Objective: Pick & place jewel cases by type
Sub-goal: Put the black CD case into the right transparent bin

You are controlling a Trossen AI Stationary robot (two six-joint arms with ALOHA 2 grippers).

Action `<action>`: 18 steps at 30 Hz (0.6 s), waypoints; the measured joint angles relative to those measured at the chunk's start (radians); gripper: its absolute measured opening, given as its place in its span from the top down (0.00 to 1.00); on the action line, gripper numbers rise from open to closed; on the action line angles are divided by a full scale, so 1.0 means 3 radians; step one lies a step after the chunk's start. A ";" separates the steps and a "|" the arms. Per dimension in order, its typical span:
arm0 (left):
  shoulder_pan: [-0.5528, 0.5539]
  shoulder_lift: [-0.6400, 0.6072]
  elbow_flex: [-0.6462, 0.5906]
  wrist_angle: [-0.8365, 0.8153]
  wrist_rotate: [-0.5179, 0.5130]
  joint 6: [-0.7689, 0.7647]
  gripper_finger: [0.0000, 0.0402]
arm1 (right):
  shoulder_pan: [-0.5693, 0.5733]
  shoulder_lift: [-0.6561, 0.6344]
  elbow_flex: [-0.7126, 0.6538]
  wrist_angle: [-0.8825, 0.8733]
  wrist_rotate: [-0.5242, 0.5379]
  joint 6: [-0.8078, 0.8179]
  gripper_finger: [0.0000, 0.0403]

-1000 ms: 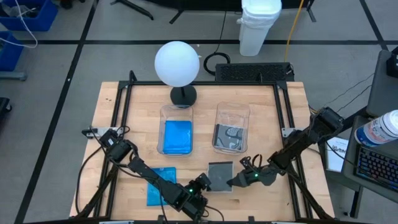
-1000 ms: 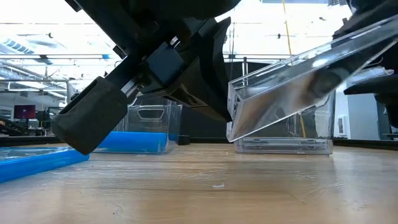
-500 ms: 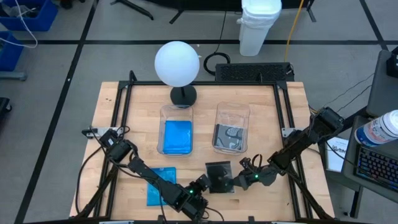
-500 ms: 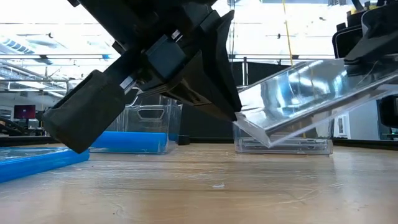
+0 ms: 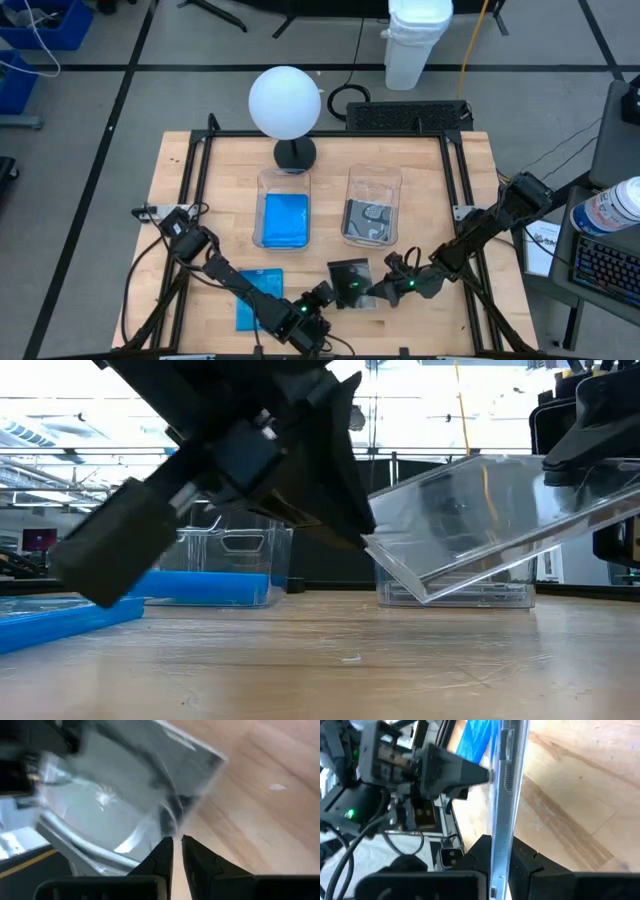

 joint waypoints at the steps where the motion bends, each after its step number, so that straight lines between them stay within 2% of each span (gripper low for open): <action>1: -0.0009 0.0000 0.0001 -0.0039 0.0003 -0.0053 0.87 | 0.0001 0.0000 0.0000 0.0002 -0.0003 -0.0031 0.94; 6: -0.0084 0.0001 -0.0005 -0.0317 -0.0033 -0.0323 0.78 | 0.0006 -0.0001 0.0003 0.0001 -0.0016 -0.0139 0.93; 11: -0.0125 0.0001 -0.0004 -0.0736 0.0038 -0.0952 0.70 | 0.0040 -0.0001 0.0003 0.0032 -0.0013 -0.0265 0.91; 18: -0.0210 0.0001 -0.0004 -0.1161 0.0153 -0.1480 0.73 | 0.0169 -0.0009 0.0003 0.0025 -0.0046 -0.0811 0.94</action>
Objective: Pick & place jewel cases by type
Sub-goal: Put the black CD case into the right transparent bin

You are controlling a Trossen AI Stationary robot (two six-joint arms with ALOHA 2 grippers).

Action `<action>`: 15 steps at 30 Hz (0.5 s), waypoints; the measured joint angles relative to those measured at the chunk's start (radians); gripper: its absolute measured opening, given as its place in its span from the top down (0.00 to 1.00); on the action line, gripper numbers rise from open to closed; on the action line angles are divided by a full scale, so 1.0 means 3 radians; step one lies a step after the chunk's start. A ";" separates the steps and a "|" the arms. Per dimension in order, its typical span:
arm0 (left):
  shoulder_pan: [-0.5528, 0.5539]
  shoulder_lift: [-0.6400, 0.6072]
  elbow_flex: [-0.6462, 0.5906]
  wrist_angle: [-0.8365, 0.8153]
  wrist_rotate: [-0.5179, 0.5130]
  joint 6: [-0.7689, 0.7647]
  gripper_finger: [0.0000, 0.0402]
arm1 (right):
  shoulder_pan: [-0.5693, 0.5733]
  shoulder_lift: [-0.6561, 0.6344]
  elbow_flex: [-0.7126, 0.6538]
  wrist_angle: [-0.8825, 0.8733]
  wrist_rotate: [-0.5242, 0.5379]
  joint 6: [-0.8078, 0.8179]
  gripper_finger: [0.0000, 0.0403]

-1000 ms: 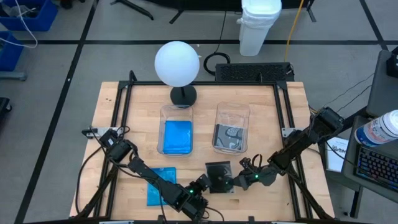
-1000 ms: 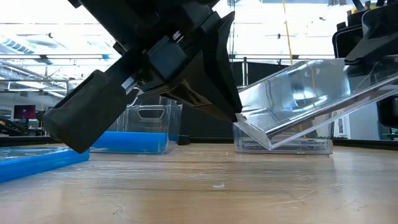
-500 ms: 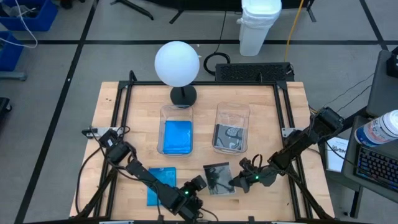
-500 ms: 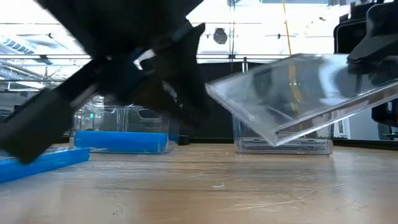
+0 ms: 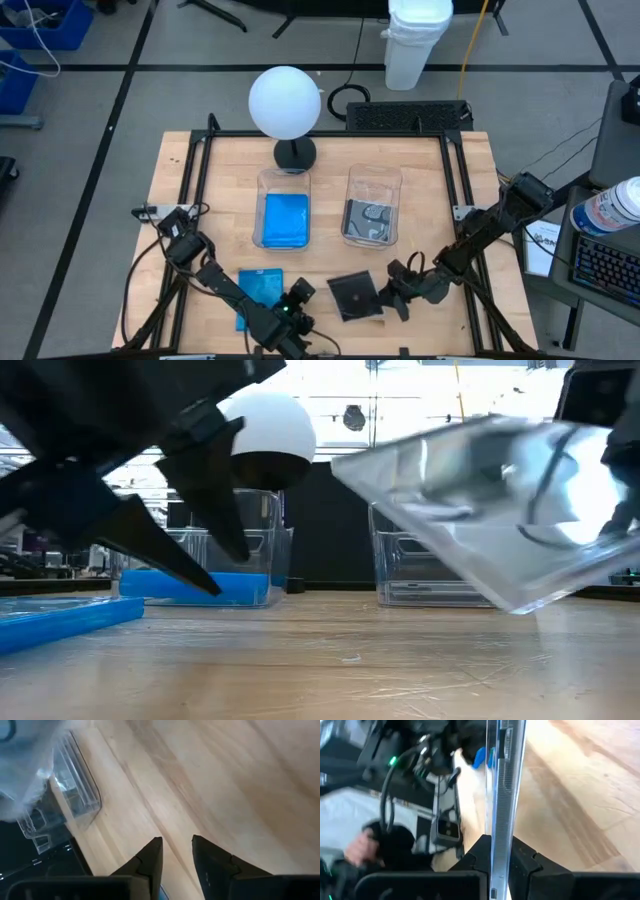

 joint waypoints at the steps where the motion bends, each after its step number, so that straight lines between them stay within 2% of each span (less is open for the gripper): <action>1: -0.0019 0.0000 0.0000 0.0001 0.0000 -0.0013 0.74 | 0.0018 -0.0002 0.0000 0.0007 -0.0022 -0.0120 0.94; 6: -0.0114 -0.0126 0.0003 -0.0012 0.0054 -0.0194 0.81 | 0.0059 -0.0008 0.0002 0.0119 -0.0090 -0.0441 0.93; 10: -0.0188 -0.0248 0.0008 0.0002 0.0035 -0.0544 0.85 | 0.0008 -0.0132 0.0163 -0.0016 -0.0327 -0.0867 0.94; 12: -0.0209 -0.0288 0.0008 0.0007 0.0036 -0.0678 0.88 | -0.0039 -0.0243 0.0338 -0.0310 -0.0478 -0.1073 0.94; 15: -0.0234 -0.0310 0.0008 0.0005 0.0056 -0.0911 0.90 | -0.0095 -0.0422 0.0739 -0.1255 -0.0591 -0.1289 0.94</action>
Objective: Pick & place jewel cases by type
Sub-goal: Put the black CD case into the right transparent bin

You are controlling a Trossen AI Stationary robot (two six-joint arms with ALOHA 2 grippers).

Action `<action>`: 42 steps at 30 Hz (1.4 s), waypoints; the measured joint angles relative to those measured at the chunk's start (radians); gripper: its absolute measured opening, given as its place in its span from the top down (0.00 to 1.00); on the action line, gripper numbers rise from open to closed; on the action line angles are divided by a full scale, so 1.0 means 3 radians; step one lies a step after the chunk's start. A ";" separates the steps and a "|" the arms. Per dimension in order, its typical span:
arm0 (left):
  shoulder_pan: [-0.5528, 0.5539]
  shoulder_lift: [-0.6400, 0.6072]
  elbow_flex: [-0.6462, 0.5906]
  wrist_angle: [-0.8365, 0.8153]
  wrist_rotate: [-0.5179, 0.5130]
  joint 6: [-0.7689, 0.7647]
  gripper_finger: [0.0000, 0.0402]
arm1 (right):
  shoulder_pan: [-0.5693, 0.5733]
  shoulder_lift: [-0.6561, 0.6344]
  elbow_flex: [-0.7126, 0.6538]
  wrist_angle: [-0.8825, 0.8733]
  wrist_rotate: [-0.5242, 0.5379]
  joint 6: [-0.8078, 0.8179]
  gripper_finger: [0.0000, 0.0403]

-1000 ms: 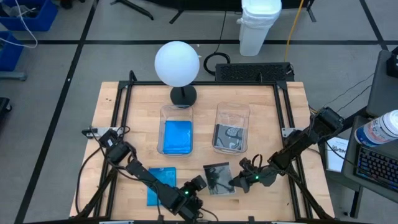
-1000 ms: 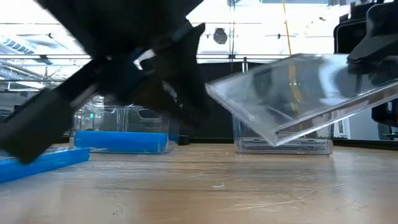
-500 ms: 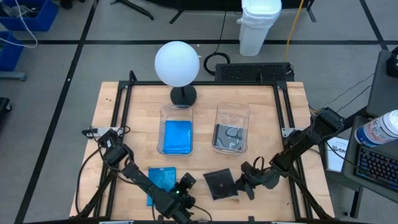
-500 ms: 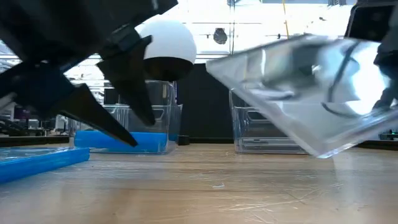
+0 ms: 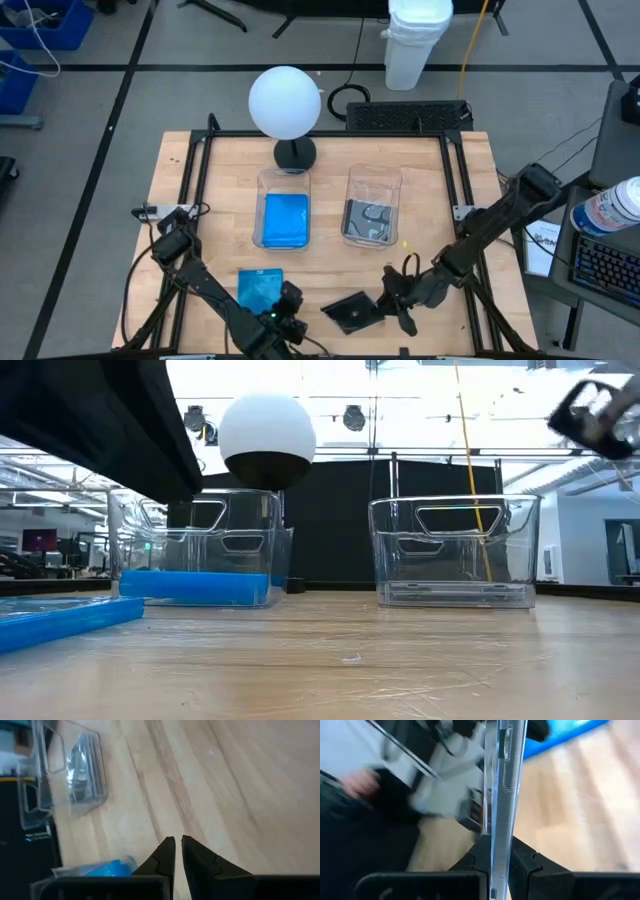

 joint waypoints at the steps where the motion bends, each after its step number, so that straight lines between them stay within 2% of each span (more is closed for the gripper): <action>1: 0.0001 -0.0006 0.0000 0.0001 0.0041 -0.0054 0.91 | -0.0010 -0.0055 0.0166 -0.0420 -0.0001 -0.0045 0.94; 4: -0.0003 -0.0013 0.0000 0.0000 0.0158 -0.0200 0.93 | -0.0033 -0.0137 0.0733 -0.1645 0.0011 -0.0139 0.94; 7: -0.0005 -0.0013 0.0000 -0.0001 0.0259 -0.0258 0.95 | -0.0062 -0.0135 0.1253 -0.2576 0.0050 -0.0178 0.94; 12: -0.0006 -0.0013 0.0000 -0.0001 0.0288 -0.0279 0.99 | -0.0194 -0.0106 0.1859 -0.3205 0.0093 -0.0314 0.94; 16: -0.0006 -0.0013 0.0000 -0.0003 0.0289 -0.0274 0.98 | -0.0377 -0.0105 0.2230 -0.3540 -0.0177 -0.0403 0.94; 19: -0.0005 -0.0013 0.0000 -0.0002 0.0289 -0.0275 0.94 | -0.0539 -0.0105 0.2510 -0.4062 -0.0301 -0.0459 0.94; 26: 0.0010 -0.0013 0.0000 -0.0023 0.0325 -0.0213 0.89 | -0.1221 -0.0100 0.2982 -0.5305 -0.0626 -0.0801 0.94; 32: 0.0014 -0.0013 0.0001 -0.0157 0.0374 0.0117 0.92 | -0.1978 -0.0102 0.3245 -0.5958 -0.0848 -0.1448 0.94; 36: 0.0014 -0.0013 0.0001 -0.0528 0.0371 0.0053 0.96 | -0.2493 -0.0095 0.3264 -0.6112 -0.0969 -0.1994 0.94; 42: 0.0085 -0.0064 0.0001 -0.0926 0.0024 0.0010 0.98 | -0.3191 0.0151 0.3266 -0.6190 -0.1391 -0.2836 0.94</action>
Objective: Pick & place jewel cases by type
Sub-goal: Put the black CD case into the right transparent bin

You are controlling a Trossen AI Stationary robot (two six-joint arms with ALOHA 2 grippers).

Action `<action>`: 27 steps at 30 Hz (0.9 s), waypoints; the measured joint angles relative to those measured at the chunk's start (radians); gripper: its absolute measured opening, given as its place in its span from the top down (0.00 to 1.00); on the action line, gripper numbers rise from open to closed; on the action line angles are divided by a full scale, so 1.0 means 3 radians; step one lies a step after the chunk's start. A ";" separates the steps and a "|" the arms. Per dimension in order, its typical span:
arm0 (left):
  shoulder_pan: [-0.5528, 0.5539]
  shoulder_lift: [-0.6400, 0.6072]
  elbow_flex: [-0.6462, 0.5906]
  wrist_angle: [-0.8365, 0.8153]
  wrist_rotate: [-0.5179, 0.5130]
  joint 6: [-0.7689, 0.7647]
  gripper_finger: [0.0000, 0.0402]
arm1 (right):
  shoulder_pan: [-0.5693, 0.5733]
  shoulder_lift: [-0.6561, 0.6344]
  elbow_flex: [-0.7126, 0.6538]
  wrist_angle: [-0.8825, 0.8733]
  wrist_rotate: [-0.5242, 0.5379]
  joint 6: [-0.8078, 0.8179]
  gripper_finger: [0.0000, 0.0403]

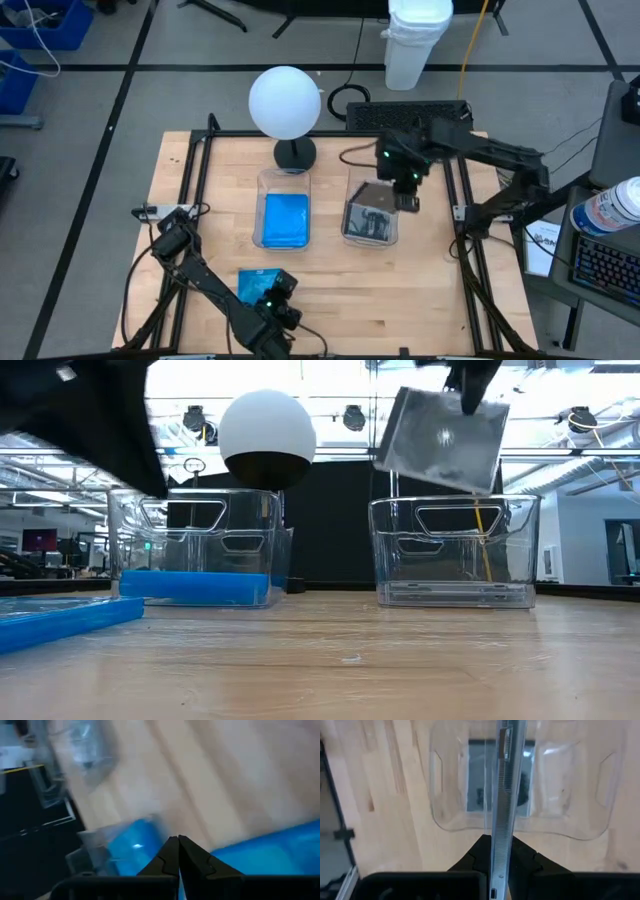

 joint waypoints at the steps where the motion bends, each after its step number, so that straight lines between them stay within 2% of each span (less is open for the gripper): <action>1: 0.0033 -0.0033 0.0000 -0.0004 -0.0051 0.0018 0.97 | -0.0094 0.0071 0.0000 -0.0065 -0.0073 -0.0123 0.94; 4: 0.0128 -0.0153 0.0000 -0.0034 -0.0110 0.0111 0.95 | -0.0293 0.0280 -0.0012 -0.0161 -0.0161 -0.0510 0.94; 9: 0.0319 -0.0331 0.0000 0.0006 -0.0116 0.0131 0.99 | -0.0447 0.0495 -0.0022 -0.0148 -0.0182 -0.0941 0.94; 14: 0.0444 -0.0369 0.0000 -0.0002 0.0057 -0.0028 0.95 | -0.0470 0.0668 -0.0026 -0.0140 -0.0180 -0.1031 0.94; 17: 0.0444 -0.0368 0.0000 -0.0027 0.0214 -0.0029 0.94 | -0.0469 0.0764 -0.0028 -0.0152 -0.0388 -0.1048 0.94; 19: 0.0436 -0.0368 0.0000 -0.0026 0.0228 -0.0055 0.95 | -0.0460 0.0843 -0.0028 -0.0137 -0.0582 -0.1055 0.94; 23: 0.0410 -0.0368 -0.0001 -0.0028 0.0208 -0.0187 0.99 | -0.0433 0.0987 -0.0028 -0.0121 -0.0610 -0.1053 0.94; 27: 0.0360 -0.0368 -0.0001 -0.0027 0.0206 -0.0367 0.97 | -0.0418 0.1135 -0.0039 0.0034 -0.0677 -0.1010 0.94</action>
